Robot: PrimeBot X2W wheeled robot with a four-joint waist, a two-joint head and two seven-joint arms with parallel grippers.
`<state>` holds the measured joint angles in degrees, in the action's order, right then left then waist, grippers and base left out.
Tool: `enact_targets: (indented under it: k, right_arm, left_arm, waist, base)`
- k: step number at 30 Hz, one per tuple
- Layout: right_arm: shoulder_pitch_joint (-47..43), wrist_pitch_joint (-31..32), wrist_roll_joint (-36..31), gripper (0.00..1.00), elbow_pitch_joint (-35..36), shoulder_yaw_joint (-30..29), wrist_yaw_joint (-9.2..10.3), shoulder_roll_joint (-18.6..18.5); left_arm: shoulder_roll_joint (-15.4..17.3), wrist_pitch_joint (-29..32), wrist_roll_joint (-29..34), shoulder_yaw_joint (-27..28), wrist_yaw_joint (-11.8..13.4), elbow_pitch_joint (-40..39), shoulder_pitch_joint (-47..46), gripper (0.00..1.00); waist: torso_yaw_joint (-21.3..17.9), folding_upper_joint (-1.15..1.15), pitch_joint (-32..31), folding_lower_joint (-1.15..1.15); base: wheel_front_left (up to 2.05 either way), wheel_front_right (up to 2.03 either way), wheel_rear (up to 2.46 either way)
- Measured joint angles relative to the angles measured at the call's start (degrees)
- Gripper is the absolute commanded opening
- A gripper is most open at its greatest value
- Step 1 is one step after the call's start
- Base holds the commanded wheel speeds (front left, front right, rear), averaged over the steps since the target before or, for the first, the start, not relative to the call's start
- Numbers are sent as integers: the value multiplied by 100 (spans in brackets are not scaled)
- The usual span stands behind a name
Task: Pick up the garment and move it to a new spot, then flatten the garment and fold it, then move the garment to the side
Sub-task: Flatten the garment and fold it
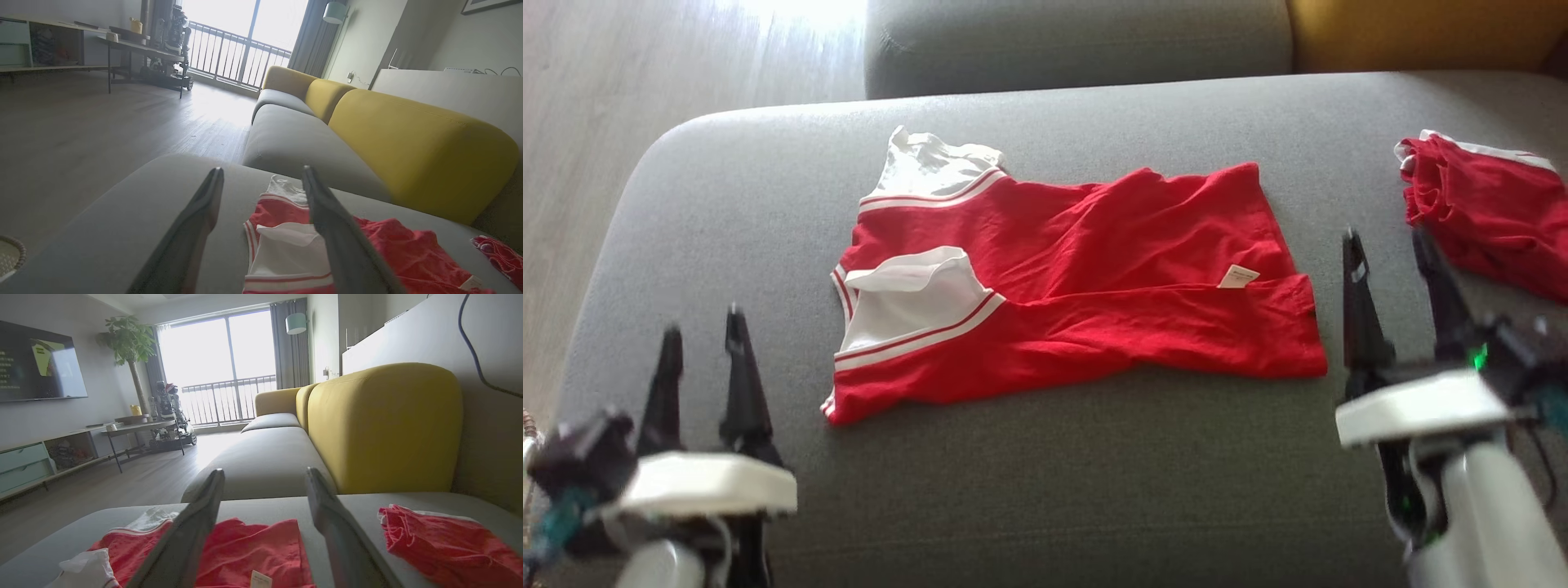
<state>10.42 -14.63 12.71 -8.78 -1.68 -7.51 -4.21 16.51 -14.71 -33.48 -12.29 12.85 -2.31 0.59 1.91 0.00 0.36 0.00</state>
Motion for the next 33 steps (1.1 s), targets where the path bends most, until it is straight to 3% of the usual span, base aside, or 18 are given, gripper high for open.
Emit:
enact_targets:
  k: [4, 6, 15, 22, 33]
  right_arm:
    - [-636, 0, -141, 100, 286, -175, 0, 76]
    - [-818, 0, -170, 100, 347, -164, 0, 94]
    - [-912, 0, -4, 100, 466, -11, 0, 122]
    - [-878, 0, 24, 100, 476, 57, 0, 122]
    - [-778, 0, 193, 100, 485, 263, 0, 123]
  left_arm:
    - [-787, 0, 248, 542, -356, 43, 482, 100]
    - [-1005, 0, 491, 625, -603, 192, 599, 100]
    - [-1328, 1, 1031, 995, -1189, 906, 607, 100]
    - [-1349, 1, 1057, 1036, -1293, 1682, 421, 100]
    - [-1397, 3, 955, 1005, -1184, 3414, -658, 100]
  waist:
    - [24, 0, -58, 0]
    - [26, 0, -79, 0]
    - [-45, 0, -84, 0]
    - [-209, 0, 2, 0]
    - [-663, 0, 410, 0]
  base:
    - [0, 0, 0]
    - [0, 0, 0]
    - [0, 0, 0]
    - [0, 0, 0]
    - [0, 0, 0]
